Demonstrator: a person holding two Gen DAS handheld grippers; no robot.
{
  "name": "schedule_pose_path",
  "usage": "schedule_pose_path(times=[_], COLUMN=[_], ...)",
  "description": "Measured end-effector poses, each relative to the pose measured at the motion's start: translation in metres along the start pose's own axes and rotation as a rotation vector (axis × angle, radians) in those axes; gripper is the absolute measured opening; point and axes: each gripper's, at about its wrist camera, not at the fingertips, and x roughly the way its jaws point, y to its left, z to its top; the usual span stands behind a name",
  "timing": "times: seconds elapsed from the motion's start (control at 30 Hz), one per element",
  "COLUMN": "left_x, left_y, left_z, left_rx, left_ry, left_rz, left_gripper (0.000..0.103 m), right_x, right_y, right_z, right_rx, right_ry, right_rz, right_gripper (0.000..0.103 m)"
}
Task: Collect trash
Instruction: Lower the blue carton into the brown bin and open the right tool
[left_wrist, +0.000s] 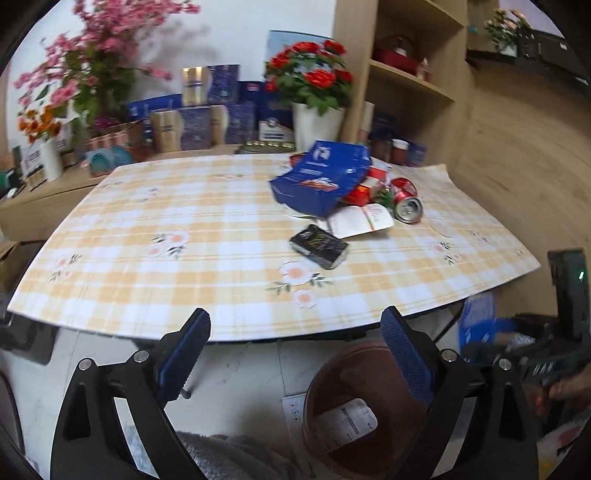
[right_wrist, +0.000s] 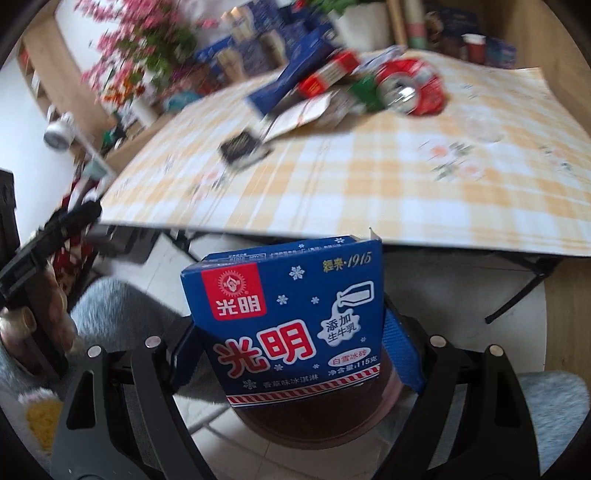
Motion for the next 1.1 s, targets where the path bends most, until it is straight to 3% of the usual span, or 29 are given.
schedule_pose_path(times=[0.17,0.63,0.73,0.83,1.1], left_x=[-0.015,-0.021,-0.017,-0.012,-0.012], left_y=[0.007,0.018,0.017,0.018,0.025], left_z=[-0.007,-0.018,-0.018,-0.018,-0.018], left_rx=[-0.037,-0.092,-0.081,-0.088,-0.12], left_ry=[-0.06,-0.047,-0.028,-0.005,0.002], left_rz=[0.047,0.119,0.116,0.119,0.107], left_gripper=[0.095,0.097,0.097,0.097,0.097], right_x=[0.028,0.059,0.061,0.061,0.04], right_y=[0.03,0.019,0.021,0.021,0.014], right_z=[-0.013,-0.01,-0.011,-0.01,-0.003], right_rx=[-0.166,-0.14,-0.147,-0.144,-0.093], right_ry=[0.1,0.178,0.18,0.174,0.095], right_rz=[-0.024,-0.064,-0.067,-0.061,-0.065], right_gripper=[0.084,0.084,0.085,0.096,0.097])
